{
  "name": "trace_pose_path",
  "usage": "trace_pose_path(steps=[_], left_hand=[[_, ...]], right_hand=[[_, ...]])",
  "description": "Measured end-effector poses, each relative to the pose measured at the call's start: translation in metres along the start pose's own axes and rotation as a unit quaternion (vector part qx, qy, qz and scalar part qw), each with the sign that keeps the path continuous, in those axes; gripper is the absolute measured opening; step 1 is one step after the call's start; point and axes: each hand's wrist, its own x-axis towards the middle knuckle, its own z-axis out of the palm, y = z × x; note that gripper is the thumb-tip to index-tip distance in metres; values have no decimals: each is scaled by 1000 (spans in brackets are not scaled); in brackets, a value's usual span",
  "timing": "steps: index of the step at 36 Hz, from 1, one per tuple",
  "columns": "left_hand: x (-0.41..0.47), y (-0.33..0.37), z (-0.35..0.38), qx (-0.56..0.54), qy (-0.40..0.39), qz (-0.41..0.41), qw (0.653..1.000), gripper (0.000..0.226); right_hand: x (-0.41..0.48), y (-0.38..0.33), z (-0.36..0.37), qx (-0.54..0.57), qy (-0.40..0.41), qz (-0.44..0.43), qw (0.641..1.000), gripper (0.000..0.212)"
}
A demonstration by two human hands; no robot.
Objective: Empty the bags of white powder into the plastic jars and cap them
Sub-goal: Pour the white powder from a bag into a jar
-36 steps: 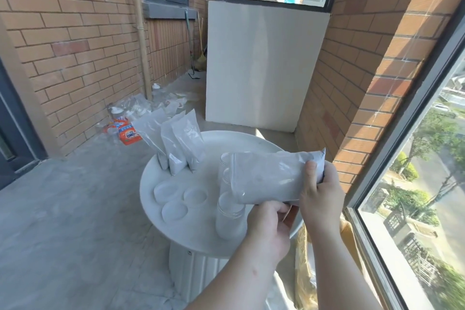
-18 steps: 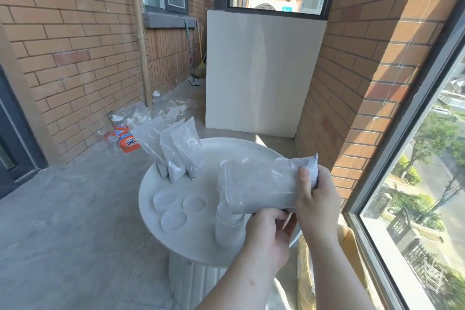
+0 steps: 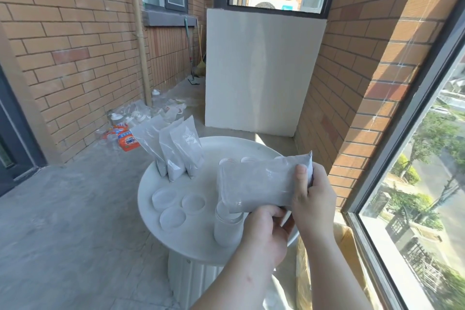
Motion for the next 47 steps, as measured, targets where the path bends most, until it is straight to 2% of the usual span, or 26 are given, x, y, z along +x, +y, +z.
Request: trace_pose_path(steps=[17, 22, 33, 47], left_hand=[[-5, 1, 5, 0, -5, -2, 1000, 51], [-7, 1, 5, -2, -18, -1, 1000, 51], [-6, 1, 7, -6, -7, -3, 1000, 53], [-4, 3, 6, 0, -11, -7, 1000, 51]], right_hand=[[0, -2, 0, -4, 2, -3, 1000, 37], [1, -4, -1, -2, -2, 3, 1000, 29], [2, -7, -1, 9, -10, 4, 1000, 30], [2, -12, -4, 43, 19, 29, 998, 41]])
